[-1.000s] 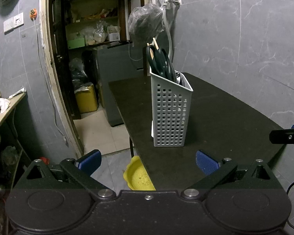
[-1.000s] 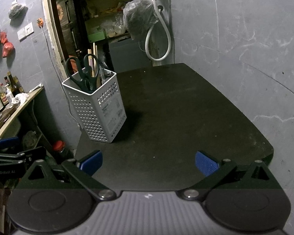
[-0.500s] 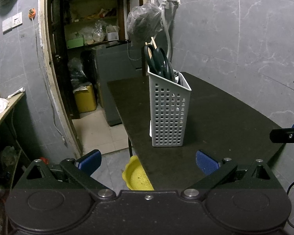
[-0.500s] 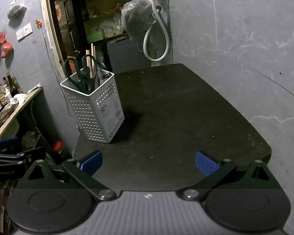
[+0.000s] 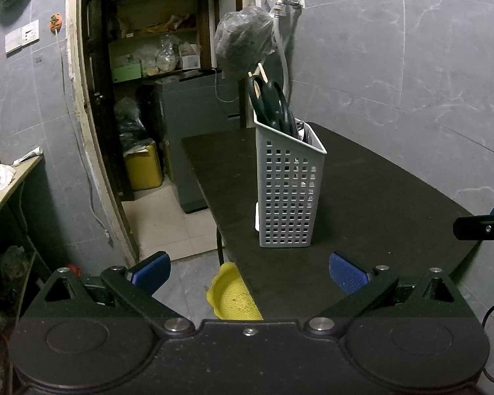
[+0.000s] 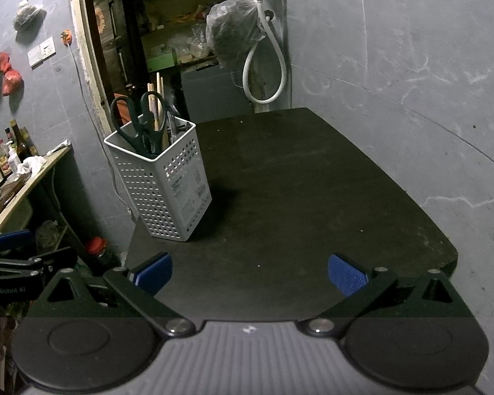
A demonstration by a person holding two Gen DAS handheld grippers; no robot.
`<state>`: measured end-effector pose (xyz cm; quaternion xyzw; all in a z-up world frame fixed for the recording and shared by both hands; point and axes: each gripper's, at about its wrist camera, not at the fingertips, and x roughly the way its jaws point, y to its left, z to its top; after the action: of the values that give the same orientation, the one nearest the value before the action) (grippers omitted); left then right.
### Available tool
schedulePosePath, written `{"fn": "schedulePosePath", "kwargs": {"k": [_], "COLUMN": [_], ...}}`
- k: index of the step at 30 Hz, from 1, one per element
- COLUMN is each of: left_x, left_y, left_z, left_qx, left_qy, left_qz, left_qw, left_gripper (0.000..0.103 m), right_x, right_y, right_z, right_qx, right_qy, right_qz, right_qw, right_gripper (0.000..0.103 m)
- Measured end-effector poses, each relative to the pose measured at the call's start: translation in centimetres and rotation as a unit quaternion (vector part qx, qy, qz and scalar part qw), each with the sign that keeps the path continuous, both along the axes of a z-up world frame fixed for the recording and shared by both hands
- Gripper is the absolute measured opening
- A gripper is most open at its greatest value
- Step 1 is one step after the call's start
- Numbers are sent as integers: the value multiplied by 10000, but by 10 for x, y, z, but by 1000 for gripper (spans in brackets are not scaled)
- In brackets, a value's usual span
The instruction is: Organize utensils
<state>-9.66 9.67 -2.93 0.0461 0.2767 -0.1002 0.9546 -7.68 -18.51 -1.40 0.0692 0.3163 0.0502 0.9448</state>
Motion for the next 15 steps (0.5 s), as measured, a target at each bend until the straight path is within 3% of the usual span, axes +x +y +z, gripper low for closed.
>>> {"fn": "schedulePosePath", "kwargs": {"k": [15], "left_x": [0], "left_y": [1], "left_z": [0], "left_qx": [1], "left_qy": [-4], "left_qz": [-7], "left_qw": [10000], "left_gripper": [102], "right_x": [0], "right_y": [2], "right_z": [1], "right_qx": [-11], "right_qy": [-4], "right_qz": [-5], "right_qw": [10000], "right_gripper": [103]}}
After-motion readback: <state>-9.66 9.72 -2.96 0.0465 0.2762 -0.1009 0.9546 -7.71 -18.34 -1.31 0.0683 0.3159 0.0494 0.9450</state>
